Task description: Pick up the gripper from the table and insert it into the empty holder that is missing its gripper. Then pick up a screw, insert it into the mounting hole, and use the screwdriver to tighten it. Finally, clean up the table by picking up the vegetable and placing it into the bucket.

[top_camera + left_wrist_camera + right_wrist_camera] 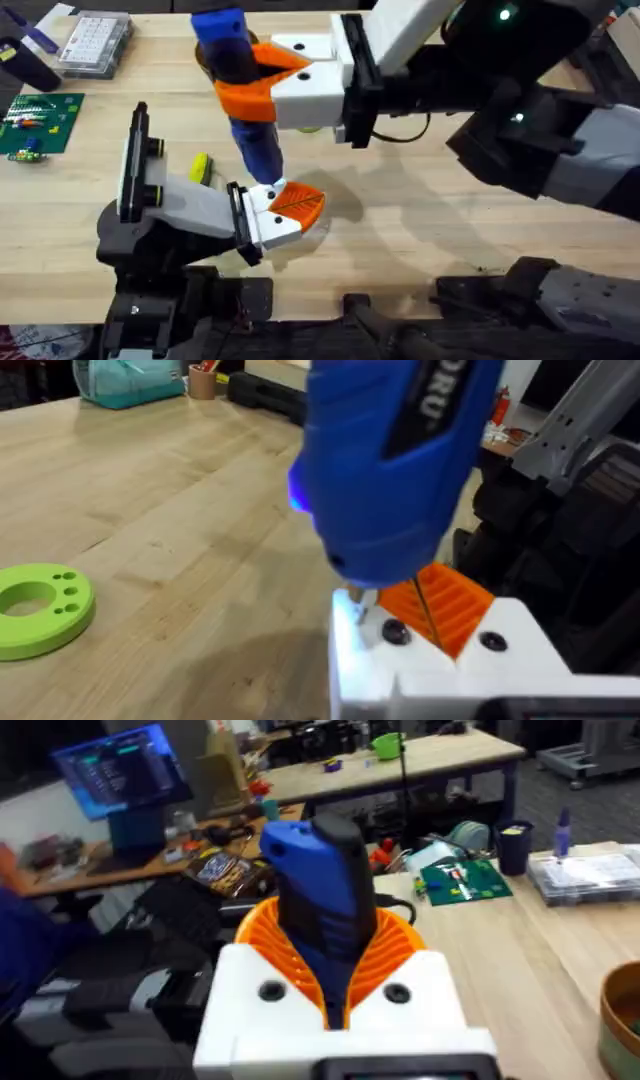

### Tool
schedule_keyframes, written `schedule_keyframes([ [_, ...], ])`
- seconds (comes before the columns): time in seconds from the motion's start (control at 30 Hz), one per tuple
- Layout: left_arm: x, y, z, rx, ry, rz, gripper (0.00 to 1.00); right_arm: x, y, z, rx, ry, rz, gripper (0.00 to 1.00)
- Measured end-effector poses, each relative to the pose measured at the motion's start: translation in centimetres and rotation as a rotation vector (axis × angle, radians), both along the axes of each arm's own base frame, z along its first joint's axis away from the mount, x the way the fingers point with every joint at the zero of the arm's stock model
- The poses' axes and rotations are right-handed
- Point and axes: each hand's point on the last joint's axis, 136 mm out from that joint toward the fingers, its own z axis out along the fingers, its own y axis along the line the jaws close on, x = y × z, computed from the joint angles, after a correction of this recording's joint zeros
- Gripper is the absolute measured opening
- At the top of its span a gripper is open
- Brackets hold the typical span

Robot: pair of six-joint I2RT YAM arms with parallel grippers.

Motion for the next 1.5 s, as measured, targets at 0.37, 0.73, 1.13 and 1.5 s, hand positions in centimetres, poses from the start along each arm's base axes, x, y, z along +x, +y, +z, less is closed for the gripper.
schedule_keyframes([
  [0.37, 0.0, 0.0, 0.0, 0.0, 0.0, 0.0, 0.012, -1.7, -0.1, 2.0, 0.059, -0.107, 0.075, 0.055],
  [0.73, 0.0, 0.0, 0.0, 0.0, 0.0, 0.0, 0.012, -1.8, 0.1, 3.9, 0.052, -0.084, 0.095, 0.055],
  [1.13, 0.0, 0.0, 0.0, 0.0, 0.0, 0.0, 0.012, -2.7, 0.2, 4.6, 0.01, -0.11, 0.161, 0.055],
  [1.5, 0.0, 0.0, 0.0, 0.0, 0.0, 0.0, 0.012, -3.2, 0.5, 2.9, -0.044, -0.115, 0.184, 0.054],
])
